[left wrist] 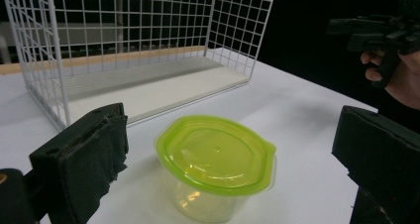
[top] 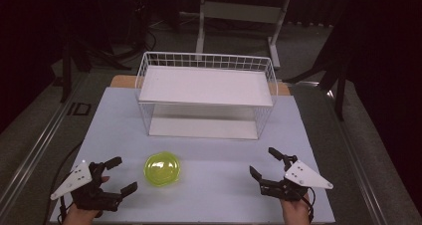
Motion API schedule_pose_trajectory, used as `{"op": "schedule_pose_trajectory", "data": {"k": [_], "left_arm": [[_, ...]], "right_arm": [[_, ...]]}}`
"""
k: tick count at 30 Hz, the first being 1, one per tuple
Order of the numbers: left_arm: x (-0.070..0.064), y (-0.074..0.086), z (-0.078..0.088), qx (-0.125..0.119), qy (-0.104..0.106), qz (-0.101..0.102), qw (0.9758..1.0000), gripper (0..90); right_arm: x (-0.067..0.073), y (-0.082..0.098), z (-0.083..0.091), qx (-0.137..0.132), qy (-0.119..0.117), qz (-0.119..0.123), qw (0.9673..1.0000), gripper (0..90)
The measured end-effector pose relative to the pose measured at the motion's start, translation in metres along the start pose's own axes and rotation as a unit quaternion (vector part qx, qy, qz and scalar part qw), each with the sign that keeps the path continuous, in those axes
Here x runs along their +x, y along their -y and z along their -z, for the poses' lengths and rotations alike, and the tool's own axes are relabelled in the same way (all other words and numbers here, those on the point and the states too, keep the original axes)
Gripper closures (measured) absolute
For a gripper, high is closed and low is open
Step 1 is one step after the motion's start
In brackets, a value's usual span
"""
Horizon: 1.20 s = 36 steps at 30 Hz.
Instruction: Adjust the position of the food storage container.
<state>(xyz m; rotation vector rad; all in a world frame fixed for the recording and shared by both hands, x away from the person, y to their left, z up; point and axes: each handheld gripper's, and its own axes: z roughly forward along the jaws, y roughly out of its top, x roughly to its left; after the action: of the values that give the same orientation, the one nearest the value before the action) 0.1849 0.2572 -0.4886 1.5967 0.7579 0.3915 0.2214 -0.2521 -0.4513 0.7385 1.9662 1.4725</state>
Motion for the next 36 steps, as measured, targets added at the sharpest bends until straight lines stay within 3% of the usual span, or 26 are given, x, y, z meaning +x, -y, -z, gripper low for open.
{"op": "schedule_pose_trajectory", "data": {"k": [4,11,14,17,20,22,23,25,27,28,29,30,33,34,35,36], "left_arm": [[-0.001,-0.002,0.0,0.002,0.001,0.001,1.0,1.6],[-0.002,-0.013,0.004,-0.001,0.025,0.019,0.9995,1.6],[-0.001,-0.019,0.005,-0.005,0.026,0.01,0.9996,1.6],[0.002,-0.024,0.005,-0.002,0.042,0.016,0.999,1.7],[0.003,-0.021,0.003,0.027,0.037,-0.019,0.9988,7.7],[0.004,-0.02,0.002,0.034,0.036,-0.023,0.9985,14.3],[0.007,-0.014,-0.001,0.054,0.041,-0.028,0.9973,14.3],[0.009,-0.008,-0.003,0.071,0.041,-0.033,0.9961,25.1],[0.013,-0.001,-0.004,0.086,0.043,-0.032,0.9949,41.4],[0.015,0.002,-0.005,0.094,0.045,-0.033,0.994,41.4],[0.018,0.005,-0.006,0.106,0.046,-0.03,0.9928,51.8],[0.02,0.007,-0.007,0.118,0.045,-0.033,0.9914,51.8],[0.026,0.013,-0.012,0.163,0.03,-0.031,0.9857,66.0],[0.026,0.013,-0.012,0.163,0.03,-0.031,0.9857,69.5],[0.029,0.018,-0.018,0.202,0.024,-0.04,0.9782,69.5],[0.029,0.02,-0.021,0.218,0.023,-0.041,0.9748,79.2]], "right_arm": [[0.002,0.001,0.001,0.0,-0.008,-0.005,1.0,16.7],[0.004,-0.002,0.002,-0.007,-0.007,0.0,1.0,15.7],[0.004,-0.005,0.0,-0.011,-0.022,-0.01,0.9996,15.7],[0.005,-0.008,-0.002,-0.022,-0.031,-0.014,0.9992,15.0],[0.007,-0.008,-0.004,-0.02,-0.037,-0.012,0.999,15.0],[0.008,-0.008,-0.004,-0.019,-0.036,-0.01,0.9991,14.9],[0.008,-0.008,-0.005,-0.018,-0.036,-0.01,0.9992,14.9],[0.008,-0.008,-0.005,-0.019,-0.036,-0.011,0.9991,15.0],[0.008,-0.008,-0.005,-0.02,-0.035,-0.009,0.9992,15.0],[0.008,-0.008,-0.005,-0.02,-0.035,-0.009,0.9992,15.0],[0.008,-0.008,-0.004,-0.02,-0.036,-0.009,0.9991,14.9],[0.008,-0.008,-0.004,-0.02,-0.036,-0.009,0.9991,14.9],[0.008,-0.008,-0.005,-0.02,-0.036,-0.009,0.9991,15.0],[0.008,-0.008,-0.005,-0.02,-0.036,-0.009,0.9991,15.0],[0.008,-0.008,-0.005,-0.02,-0.035,-0.008,0.9991,15.0],[0.008,-0.007,-0.005,-0.02,-0.037,-0.01,0.9991,15.0]]}}
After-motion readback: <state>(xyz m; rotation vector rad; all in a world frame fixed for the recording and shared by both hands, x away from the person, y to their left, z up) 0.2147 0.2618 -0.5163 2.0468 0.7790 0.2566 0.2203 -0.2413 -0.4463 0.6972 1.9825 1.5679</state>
